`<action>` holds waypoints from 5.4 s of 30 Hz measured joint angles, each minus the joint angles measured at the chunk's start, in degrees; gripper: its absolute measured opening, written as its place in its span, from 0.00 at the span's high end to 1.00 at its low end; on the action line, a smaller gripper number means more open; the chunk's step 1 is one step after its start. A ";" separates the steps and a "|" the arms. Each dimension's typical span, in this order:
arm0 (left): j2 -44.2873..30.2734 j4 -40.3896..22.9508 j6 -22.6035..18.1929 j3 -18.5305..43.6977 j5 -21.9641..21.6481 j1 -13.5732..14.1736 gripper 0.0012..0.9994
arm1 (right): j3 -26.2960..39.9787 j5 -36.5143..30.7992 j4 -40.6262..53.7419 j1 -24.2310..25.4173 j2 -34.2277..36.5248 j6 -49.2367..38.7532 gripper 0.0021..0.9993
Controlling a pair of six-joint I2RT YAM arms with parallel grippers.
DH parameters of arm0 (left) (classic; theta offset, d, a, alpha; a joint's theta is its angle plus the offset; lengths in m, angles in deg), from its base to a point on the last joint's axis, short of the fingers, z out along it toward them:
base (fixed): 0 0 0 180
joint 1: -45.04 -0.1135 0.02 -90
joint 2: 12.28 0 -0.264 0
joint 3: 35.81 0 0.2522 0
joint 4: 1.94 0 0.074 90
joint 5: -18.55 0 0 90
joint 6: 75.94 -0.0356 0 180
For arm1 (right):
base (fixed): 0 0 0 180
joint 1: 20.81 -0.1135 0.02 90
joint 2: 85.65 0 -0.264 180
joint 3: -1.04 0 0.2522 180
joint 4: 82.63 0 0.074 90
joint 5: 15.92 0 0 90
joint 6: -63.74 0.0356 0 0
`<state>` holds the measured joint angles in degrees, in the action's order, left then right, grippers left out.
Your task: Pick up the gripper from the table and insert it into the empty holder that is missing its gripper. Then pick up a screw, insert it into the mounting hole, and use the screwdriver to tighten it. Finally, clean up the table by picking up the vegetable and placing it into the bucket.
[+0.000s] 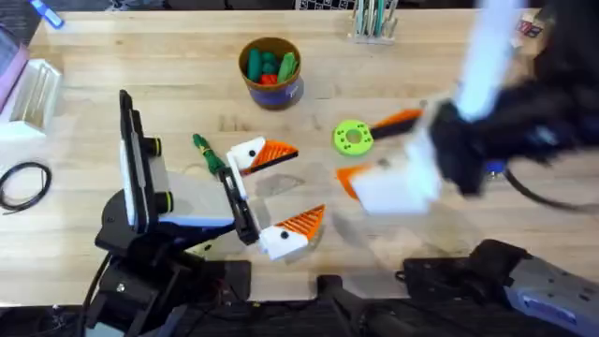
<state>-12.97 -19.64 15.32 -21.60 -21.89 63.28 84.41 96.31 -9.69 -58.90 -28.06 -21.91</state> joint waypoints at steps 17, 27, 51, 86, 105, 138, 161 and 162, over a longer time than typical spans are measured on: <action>0.00 0.04 -0.50 0.00 -0.33 0.00 0.99 | -7.57 4.80 2.80 0.14 -16.14 -1.45 0.02; 0.00 0.04 -0.48 0.00 -0.33 0.00 0.99 | -7.57 -15.93 3.42 5.54 -7.06 -2.49 0.01; 0.00 0.04 0.07 0.00 -0.33 0.00 0.99 | -7.59 -32.33 -16.63 67.10 19.29 -5.35 0.01; 0.00 0.04 0.07 0.00 -0.33 0.00 0.99 | -7.59 -18.76 -25.80 69.25 38.93 -22.68 0.01; 0.00 0.04 0.07 0.00 -0.33 0.00 0.99 | -7.59 -16.33 -31.77 69.47 42.66 -14.55 0.75; 0.00 -0.33 0.07 0.00 -0.26 0.00 0.99 | -11.61 -15.74 -30.07 63.05 4.17 -3.56 0.98; 0.00 -0.33 0.07 0.00 -0.26 0.00 0.99 | -32.01 1.99 -66.35 19.96 -24.23 8.25 0.98; 0.00 -0.33 0.08 0.00 -0.26 0.00 0.99 | -32.05 2.07 -68.27 18.03 -24.21 8.03 0.98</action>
<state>-12.97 -19.97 15.39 -21.60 -22.15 63.28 52.36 98.37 -77.96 -40.87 -52.27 -13.88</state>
